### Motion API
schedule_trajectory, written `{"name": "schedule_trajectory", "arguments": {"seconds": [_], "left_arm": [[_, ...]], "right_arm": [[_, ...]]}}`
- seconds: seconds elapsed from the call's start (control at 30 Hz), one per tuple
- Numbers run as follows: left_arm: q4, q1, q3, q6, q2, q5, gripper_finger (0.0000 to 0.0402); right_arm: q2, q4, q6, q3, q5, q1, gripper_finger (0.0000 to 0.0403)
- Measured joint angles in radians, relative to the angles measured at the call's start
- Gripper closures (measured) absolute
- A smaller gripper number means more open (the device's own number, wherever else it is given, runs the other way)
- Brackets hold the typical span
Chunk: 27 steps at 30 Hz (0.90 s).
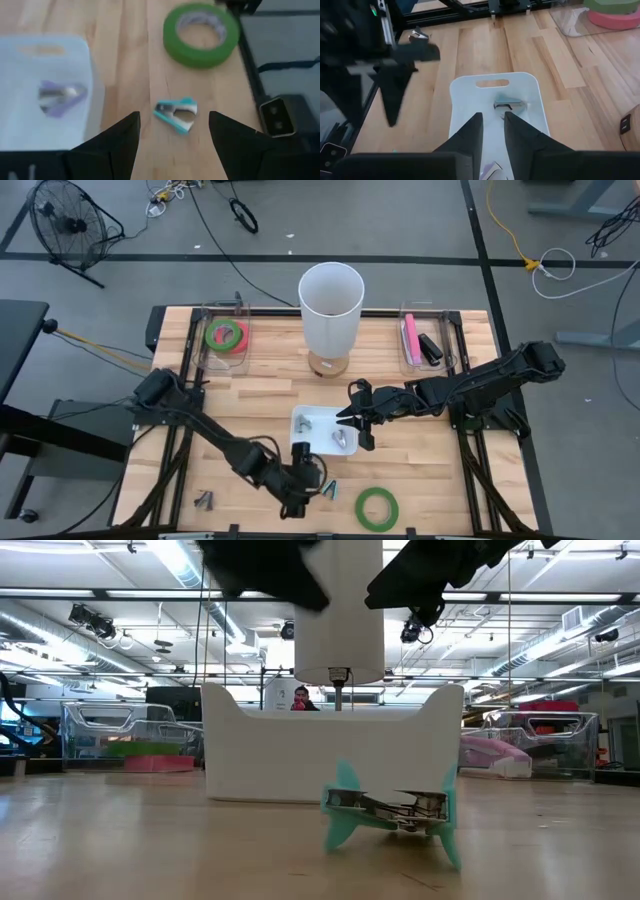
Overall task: Pick and place Stapler, Stapler remover, tape
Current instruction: Put the blue stapler remover into the white bin
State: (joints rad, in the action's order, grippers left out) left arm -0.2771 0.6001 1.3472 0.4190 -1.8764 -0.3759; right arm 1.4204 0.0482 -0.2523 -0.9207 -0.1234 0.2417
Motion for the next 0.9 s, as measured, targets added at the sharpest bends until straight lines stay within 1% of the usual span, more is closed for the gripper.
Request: {"name": "schedule_trajectory", "arguments": {"seconds": [0.2, 0.33, 0.43, 0.6, 0.73, 0.9], "left_arm": [[0.017, 0.005, 0.000, 0.089, -0.099, -0.004, 0.0161], [0.071, 0.003, 0.000, 0.097, -0.137, 0.019, 0.0161], [0.095, 0.002, -0.001, 0.102, -0.140, 0.027, 0.0161], [0.094, 0.003, 0.000, 0.164, -0.140, 0.026, 0.0161], [0.083, 0.002, -0.002, 0.207, -0.161, 0.036, 0.0161], [0.118, 0.001, 0.000, 0.238, -0.186, 0.033, 0.0161]], "right_arm": [[0.000, -0.001, 0.000, 0.000, 0.000, 0.000, 0.0321], [0.000, -0.001, 0.000, 0.000, 0.000, 0.000, 0.0321], [0.000, -0.001, 0.000, 0.000, 0.000, 0.000, 0.0321], [0.000, -0.001, 0.000, 0.000, 0.000, 0.000, 0.0321], [0.000, -0.001, 0.000, 0.000, 0.000, 0.000, 0.0321], [0.000, -0.002, 0.000, 0.000, 0.000, 0.000, 0.0321]]}}
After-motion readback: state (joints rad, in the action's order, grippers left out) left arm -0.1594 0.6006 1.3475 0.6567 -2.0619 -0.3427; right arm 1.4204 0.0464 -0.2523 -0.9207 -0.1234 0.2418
